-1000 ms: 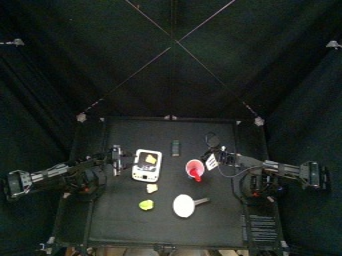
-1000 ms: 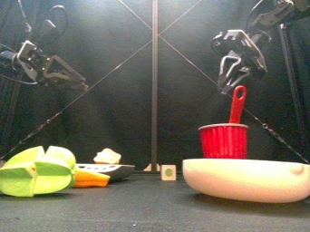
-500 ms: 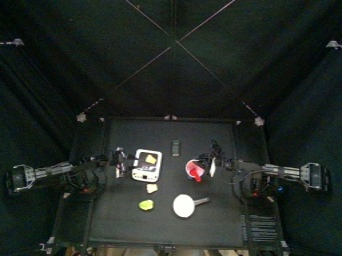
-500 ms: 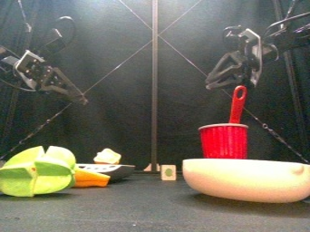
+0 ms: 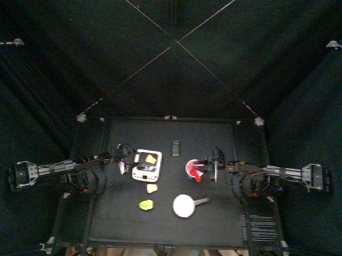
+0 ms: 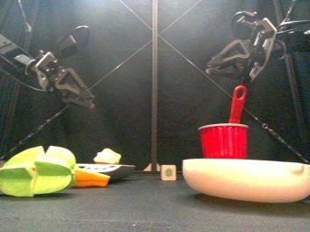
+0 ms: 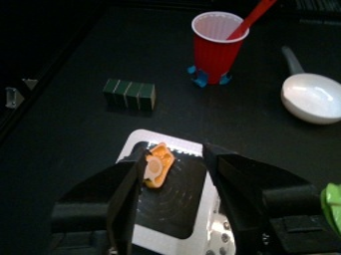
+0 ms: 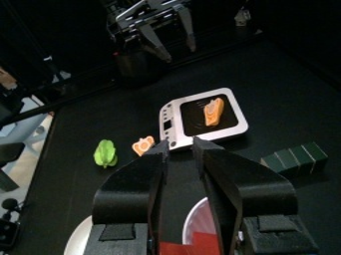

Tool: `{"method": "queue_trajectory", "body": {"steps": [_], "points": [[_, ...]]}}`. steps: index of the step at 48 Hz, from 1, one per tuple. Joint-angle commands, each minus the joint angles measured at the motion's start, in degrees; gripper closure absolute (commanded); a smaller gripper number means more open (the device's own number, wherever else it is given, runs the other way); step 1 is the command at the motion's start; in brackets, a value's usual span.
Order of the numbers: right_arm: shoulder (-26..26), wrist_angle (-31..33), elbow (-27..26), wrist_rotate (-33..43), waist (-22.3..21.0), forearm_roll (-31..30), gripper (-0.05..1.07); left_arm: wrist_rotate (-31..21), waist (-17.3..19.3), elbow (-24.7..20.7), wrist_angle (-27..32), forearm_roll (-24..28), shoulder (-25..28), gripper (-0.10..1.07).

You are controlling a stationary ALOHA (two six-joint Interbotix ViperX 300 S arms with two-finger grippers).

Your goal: Grab squash half

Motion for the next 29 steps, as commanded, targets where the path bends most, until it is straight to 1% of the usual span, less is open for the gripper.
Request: {"method": "queue_trajectory", "body": {"steps": [1,6,11,29], "points": [[-0.9,-0.4,0.1,0.1,0.0,-0.1,0.35,0.0,-0.2,-3.5,-2.3,0.4,4.4,0.0],[-1.8,-0.5,1.1,0.0,0.1,-0.1,0.35,-0.1,-0.1,-5.8,-6.7,2.2,9.6,0.0],[-2.5,-0.4,1.8,0.0,0.1,-0.1,0.35,-0.2,-0.3,-6.9,-8.9,3.6,13.5,0.0],[-2.8,-0.4,2.8,0.1,-0.2,-0.1,0.35,-0.2,-0.6,-9.9,-8.4,4.5,23.4,0.0]]}}
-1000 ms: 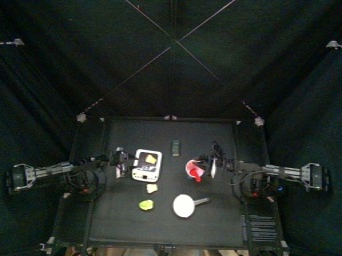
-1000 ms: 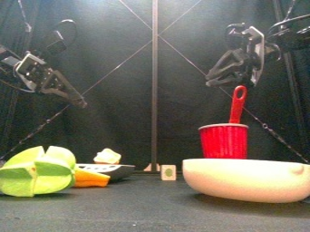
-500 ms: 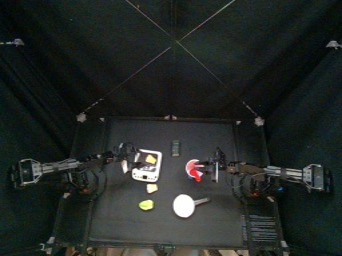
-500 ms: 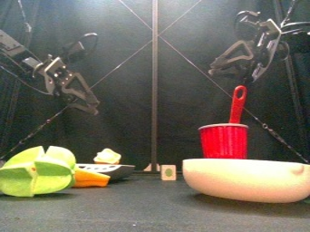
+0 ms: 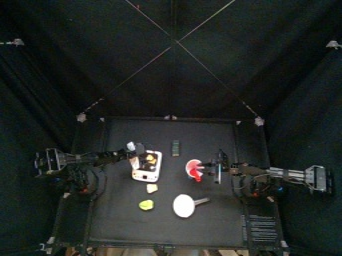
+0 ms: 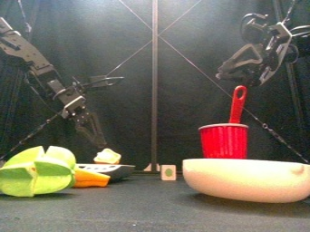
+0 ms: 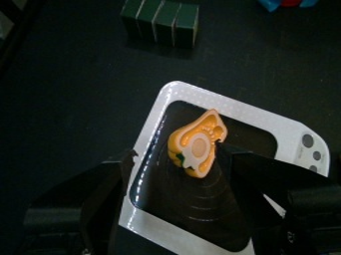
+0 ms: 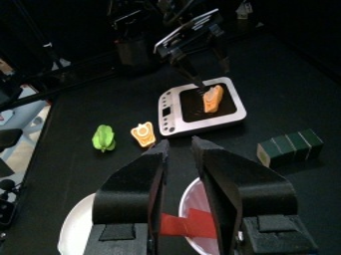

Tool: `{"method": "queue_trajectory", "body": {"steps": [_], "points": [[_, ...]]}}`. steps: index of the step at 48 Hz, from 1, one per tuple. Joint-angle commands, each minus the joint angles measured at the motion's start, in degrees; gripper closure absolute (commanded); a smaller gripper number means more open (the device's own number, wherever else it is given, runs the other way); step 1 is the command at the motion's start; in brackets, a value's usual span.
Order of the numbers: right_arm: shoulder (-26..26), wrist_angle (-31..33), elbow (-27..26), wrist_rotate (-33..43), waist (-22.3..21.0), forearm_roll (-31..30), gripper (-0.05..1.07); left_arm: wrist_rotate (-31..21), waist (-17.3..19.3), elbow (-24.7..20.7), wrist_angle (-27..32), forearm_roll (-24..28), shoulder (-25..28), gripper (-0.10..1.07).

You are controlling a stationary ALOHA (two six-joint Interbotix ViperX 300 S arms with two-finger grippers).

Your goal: Grab squash half

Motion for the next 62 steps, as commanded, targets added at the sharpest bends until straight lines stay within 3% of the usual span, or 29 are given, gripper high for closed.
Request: {"method": "queue_trajectory", "body": {"steps": [1,22,34,49,62], "points": [[-0.1,-0.5,-0.5,0.1,-0.2,0.0,0.35,-0.1,-0.4,-2.0,0.3,0.3,2.1,0.0],[-0.1,-0.4,0.0,0.1,-0.4,0.5,0.35,-0.2,-0.4,-6.1,0.3,0.5,9.1,0.0],[-0.1,-0.4,0.1,0.1,-0.4,0.7,0.35,-0.2,-0.4,-5.3,0.3,0.5,8.5,0.04],[-0.1,-0.4,0.2,0.1,-0.4,0.8,0.35,-0.4,-0.8,-5.5,-0.1,0.3,8.3,0.24],[0.0,-0.4,0.2,0.2,-0.4,0.8,0.35,-0.3,-4.5,-6.3,-0.6,0.7,3.8,0.26]]}}
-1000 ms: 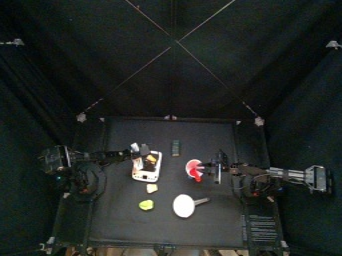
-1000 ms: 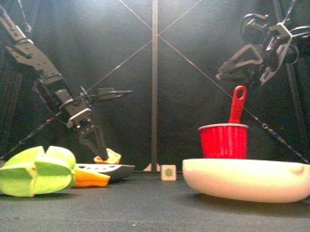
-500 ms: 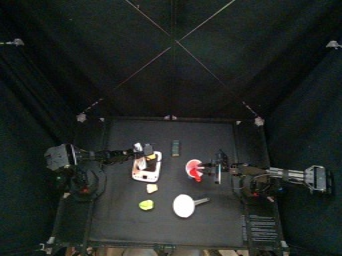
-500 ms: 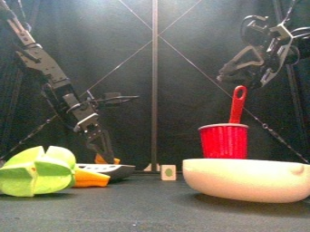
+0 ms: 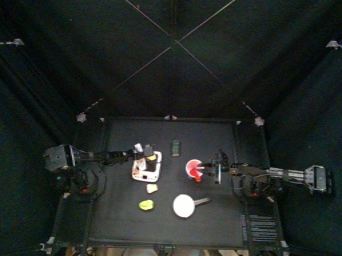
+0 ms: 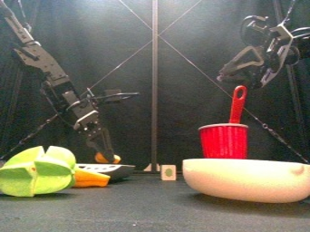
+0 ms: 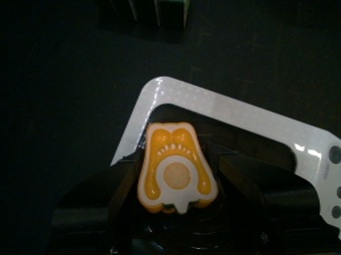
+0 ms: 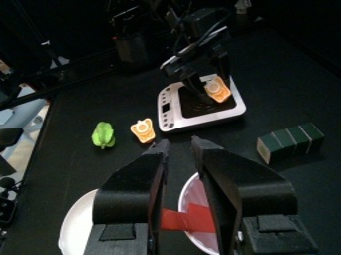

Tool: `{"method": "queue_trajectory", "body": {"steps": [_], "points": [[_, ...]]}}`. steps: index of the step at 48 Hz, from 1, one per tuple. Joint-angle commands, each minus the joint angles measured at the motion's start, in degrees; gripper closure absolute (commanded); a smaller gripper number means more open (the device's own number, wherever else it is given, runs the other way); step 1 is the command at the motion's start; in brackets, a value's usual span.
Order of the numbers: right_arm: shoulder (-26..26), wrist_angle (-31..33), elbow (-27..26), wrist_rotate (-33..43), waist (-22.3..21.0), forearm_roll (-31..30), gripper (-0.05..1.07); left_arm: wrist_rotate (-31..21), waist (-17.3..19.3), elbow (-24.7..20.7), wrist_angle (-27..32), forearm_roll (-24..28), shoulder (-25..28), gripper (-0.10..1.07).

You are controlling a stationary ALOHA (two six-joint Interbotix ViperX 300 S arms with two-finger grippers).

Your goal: Grab squash half

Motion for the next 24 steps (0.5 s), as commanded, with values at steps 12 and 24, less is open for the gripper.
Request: {"method": "queue_trajectory", "body": {"steps": [12,24], "points": [[-0.1,-0.4,-0.5,0.1,-0.1,0.5,0.35,0.1,-1.8,-0.9,-0.5,0.4,-4.2,0.26],[0.0,-0.4,-0.4,0.1,-0.1,0.5,0.35,0.1,-2.2,-1.4,-0.5,0.3,-3.9,0.26]]}}
